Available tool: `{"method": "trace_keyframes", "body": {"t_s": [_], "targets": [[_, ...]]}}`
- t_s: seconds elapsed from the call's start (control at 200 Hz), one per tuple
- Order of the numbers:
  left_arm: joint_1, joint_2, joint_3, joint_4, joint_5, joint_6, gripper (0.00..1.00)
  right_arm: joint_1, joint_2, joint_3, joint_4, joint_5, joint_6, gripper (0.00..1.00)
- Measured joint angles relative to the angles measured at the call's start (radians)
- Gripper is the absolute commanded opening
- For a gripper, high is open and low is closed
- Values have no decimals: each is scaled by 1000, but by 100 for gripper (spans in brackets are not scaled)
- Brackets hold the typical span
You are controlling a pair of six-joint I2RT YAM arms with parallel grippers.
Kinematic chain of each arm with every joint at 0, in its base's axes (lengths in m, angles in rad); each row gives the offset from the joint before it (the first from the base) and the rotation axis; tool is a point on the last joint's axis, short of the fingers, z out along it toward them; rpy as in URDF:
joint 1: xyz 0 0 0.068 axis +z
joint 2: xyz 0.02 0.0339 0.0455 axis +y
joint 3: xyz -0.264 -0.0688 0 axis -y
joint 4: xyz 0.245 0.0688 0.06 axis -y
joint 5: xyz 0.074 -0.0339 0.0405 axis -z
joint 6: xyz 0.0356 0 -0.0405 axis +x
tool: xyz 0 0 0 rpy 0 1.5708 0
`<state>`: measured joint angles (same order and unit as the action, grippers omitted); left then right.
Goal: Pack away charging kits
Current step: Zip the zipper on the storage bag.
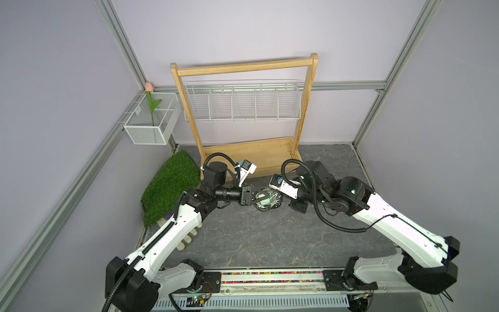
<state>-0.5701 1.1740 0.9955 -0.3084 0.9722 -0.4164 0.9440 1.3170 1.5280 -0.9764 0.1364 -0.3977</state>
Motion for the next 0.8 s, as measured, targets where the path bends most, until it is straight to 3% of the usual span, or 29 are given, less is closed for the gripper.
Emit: {"method": "trace_keyframes", "body": {"t_s": [0.8], "targets": [[-55, -20, 13, -142, -15, 142, 0, 70, 31, 57, -103, 33, -69, 6]]}}
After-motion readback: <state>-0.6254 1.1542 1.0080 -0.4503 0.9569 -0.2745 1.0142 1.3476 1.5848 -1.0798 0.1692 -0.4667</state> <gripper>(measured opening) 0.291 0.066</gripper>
